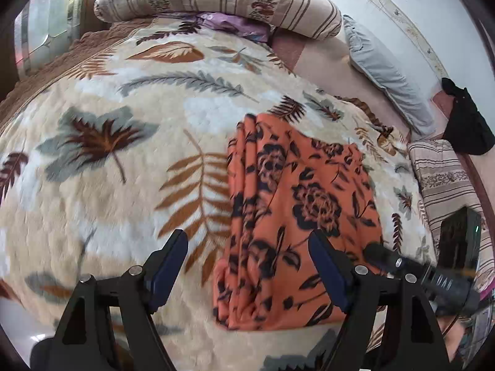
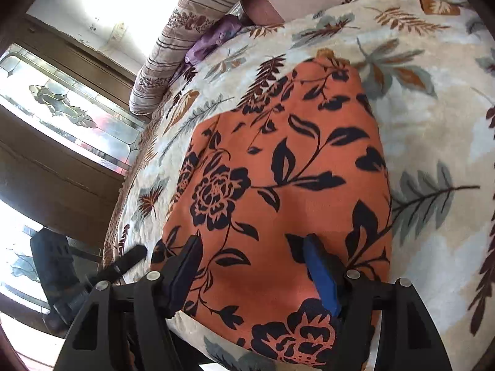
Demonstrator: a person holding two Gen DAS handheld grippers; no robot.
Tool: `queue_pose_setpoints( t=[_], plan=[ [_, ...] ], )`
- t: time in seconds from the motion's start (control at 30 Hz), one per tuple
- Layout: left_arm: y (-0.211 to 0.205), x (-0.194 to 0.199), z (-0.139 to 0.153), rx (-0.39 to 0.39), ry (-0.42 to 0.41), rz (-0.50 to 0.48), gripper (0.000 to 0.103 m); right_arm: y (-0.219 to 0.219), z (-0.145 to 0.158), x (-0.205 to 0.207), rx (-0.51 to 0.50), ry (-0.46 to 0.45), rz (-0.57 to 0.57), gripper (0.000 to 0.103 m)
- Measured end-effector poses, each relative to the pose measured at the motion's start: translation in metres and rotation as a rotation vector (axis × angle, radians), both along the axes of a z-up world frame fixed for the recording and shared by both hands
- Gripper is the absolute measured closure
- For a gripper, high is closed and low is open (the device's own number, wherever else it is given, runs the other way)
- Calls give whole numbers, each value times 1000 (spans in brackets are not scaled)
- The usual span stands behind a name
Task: Fold small clothes
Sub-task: 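Press the folded orange shirt's edges square with both grippers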
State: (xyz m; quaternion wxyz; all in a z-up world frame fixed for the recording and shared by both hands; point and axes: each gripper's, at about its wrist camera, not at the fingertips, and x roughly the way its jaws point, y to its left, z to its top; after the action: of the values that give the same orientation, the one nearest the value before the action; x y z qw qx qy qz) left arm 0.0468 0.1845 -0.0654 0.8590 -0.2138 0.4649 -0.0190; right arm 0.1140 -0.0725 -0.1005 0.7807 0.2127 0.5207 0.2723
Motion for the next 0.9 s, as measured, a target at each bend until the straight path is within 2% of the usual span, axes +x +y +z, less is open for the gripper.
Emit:
queue_pose_setpoints(
  t=[0.03, 0.13, 0.17, 0.2, 0.23, 0.27, 0.3, 0.33, 0.4, 0.6, 0.7, 0.77, 0.83, 0.9],
  plan=[
    [2, 18, 1, -2, 6, -5, 22, 0, 1, -4, 2, -32, -1, 32],
    [2, 75, -9, -7, 76, -18, 22, 0, 0, -9, 7, -47, 5, 32],
    [0, 94, -18, 30, 109, -21, 24, -1, -1, -9, 18, -45, 1, 32],
    [2, 103, -32, 67, 160, -7, 30, -3, -3, -9, 33, -40, -4, 32],
    [11, 109, -49, 34, 216, 24, 43, -6, -4, -11, 46, -36, -7, 32],
    [23, 111, -62, -65, 235, 57, 43, -9, -6, -12, 56, -35, -6, 32],
    [31, 107, -63, -123, 213, 91, 44, -9, -7, -12, 60, -33, -1, 32],
    [31, 103, -59, -120, 198, 100, 45, -10, -7, -13, 60, -34, 6, 32],
    [22, 94, -50, -52, 183, 96, 45, -9, -7, -15, 56, -45, 13, 32],
    [-1, 32, -18, 33, 98, 74, 43, -13, -5, -14, 66, -13, -11, 32],
    [-6, -8, -28, 87, 116, 80, 42, -17, 7, -19, 83, -1, -31, 32],
    [-2, -25, -48, 55, 140, 77, 40, -17, 15, -28, 89, -31, -23, 30],
    [3, -35, -45, 20, 116, 105, 40, -16, 15, -36, 63, -27, -16, 28],
    [1, -41, -32, 24, 93, 103, 40, -18, 11, -44, 57, 5, -22, 28]
  ],
)
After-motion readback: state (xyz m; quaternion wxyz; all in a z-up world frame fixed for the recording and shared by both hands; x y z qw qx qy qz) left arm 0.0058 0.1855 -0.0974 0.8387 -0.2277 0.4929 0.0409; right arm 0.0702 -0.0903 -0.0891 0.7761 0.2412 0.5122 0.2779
